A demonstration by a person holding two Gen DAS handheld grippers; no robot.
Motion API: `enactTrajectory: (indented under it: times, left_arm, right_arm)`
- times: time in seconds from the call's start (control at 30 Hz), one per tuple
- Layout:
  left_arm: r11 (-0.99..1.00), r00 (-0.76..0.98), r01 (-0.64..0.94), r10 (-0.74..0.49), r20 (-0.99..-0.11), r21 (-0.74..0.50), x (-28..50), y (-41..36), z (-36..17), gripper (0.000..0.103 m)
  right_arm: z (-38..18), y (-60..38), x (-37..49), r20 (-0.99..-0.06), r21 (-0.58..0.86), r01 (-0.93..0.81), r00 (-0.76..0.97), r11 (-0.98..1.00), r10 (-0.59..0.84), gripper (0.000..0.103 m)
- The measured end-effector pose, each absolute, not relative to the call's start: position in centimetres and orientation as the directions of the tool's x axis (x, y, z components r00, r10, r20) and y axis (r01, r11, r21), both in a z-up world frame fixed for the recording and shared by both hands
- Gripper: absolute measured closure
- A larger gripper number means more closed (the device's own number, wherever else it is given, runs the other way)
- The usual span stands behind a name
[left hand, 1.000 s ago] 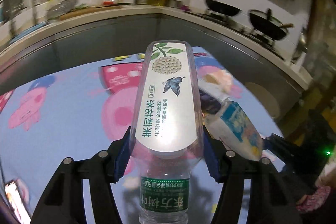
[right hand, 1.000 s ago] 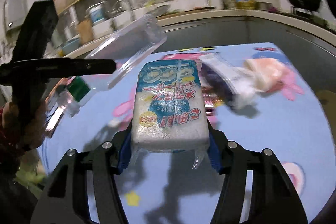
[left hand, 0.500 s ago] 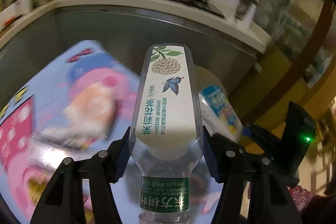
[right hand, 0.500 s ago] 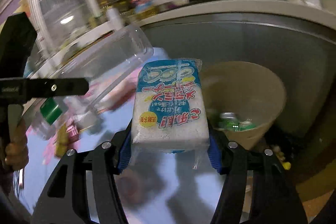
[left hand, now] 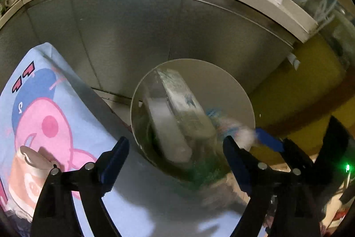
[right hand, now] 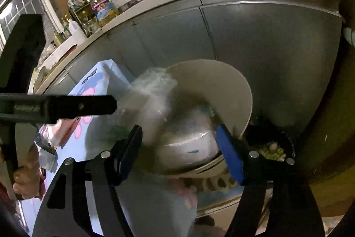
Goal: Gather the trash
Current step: 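Carry the bottle and packet to the beige bin and open both grippers, then bring both grippers back to the trash pile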
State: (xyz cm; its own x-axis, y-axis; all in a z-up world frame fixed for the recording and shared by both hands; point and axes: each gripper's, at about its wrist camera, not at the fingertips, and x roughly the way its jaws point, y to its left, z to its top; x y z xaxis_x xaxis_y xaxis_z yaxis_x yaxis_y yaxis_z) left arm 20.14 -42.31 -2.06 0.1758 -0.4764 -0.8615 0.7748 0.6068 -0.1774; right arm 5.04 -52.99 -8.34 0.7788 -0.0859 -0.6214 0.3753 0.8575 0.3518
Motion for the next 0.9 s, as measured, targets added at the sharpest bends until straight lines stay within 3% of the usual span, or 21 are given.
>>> enactTrajectory:
  times: [0.27, 0.43, 0.9]
  left_arm:
    - [0.617, 0.203, 0.756, -0.541, -0.816, -0.221, 18.4, -38.6, 0.3, 0.017]
    - [0.62, 0.291, 0.765, -0.573, -0.766, -0.173, 14.6, -33.8, 2.2, 0.017]
    - [0.821, 0.602, 0.571, -0.423, -0.677, -0.005, 9.0, -18.3, 2.7, 0.016]
  right_arm:
    - [-7.8, -52.0, 2.5, -0.58, 0.372, 0.38, 0.808, 0.847, -0.108, 0.034]
    - [-7.4, -49.4, 1.5, -0.571, 0.392, 0.355, 0.818, 0.849, -0.078, 0.034]
    - [-5.6, -37.2, 1.5, -0.573, 0.44, 0.162, 0.808, 0.883, 0.137, 0.034]
